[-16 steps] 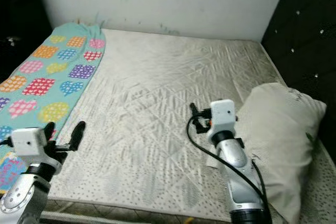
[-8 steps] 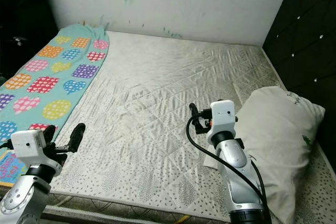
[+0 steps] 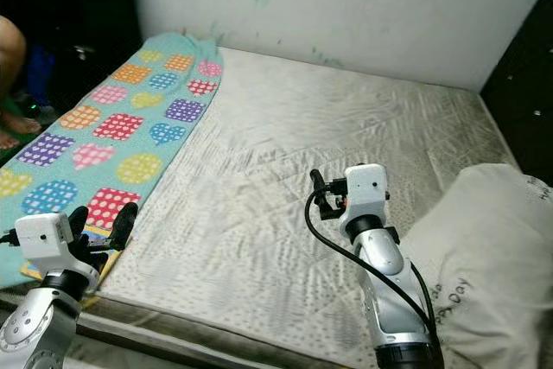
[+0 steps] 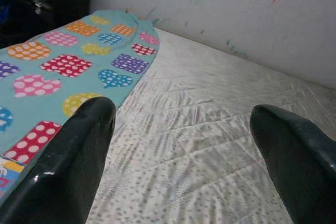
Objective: Clean up the room
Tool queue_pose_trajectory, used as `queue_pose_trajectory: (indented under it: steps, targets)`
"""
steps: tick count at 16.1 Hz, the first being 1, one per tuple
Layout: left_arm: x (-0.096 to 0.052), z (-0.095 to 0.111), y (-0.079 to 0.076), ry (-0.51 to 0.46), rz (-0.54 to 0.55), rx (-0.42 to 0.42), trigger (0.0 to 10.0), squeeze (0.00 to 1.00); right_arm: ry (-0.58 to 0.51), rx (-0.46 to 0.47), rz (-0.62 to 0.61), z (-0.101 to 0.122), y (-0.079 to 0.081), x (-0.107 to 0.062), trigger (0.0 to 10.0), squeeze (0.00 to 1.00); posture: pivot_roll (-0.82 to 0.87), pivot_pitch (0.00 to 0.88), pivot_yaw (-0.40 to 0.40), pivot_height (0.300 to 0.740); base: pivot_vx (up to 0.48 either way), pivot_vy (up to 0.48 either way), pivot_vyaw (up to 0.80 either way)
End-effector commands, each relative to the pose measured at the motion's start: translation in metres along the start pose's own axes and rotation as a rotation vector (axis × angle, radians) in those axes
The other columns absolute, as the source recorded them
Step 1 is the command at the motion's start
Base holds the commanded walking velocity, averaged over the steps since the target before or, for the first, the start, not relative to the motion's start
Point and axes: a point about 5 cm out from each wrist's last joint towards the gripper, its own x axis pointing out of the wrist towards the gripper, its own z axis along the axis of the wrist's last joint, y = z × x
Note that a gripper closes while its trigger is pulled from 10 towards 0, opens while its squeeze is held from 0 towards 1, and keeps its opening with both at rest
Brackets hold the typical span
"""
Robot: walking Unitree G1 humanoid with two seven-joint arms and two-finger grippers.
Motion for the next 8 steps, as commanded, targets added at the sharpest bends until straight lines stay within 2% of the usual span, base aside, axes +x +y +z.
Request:
queue_pose_trajectory:
  steps: [1,3,8]
  targets:
    - [0.0022,0.0004,-0.0002,0.001,0.006,0.011,10.0,0.00,0.002,-0.002,-0.011,-0.0007,-0.0042,-0.0003,10.0,0.00,-0.05,0.032,-0.046,0.740,0.000,0.000,0.00]
    - [0.0026,0.0000,-0.0008,0.000,0.000,-0.015,10.0,0.00,0.003,-0.003,-0.010,-0.0009,-0.0046,-0.0003,10.0,0.00,-0.05,0.032,-0.047,0.740,0.000,0.000,0.00]
    - [0.0028,-0.0006,-0.0018,0.001,0.004,-0.010,10.0,0.00,0.005,-0.010,-0.007,-0.0011,-0.0055,-0.0002,10.0,0.00,-0.05,0.032,-0.054,0.740,0.000,0.000,0.00]
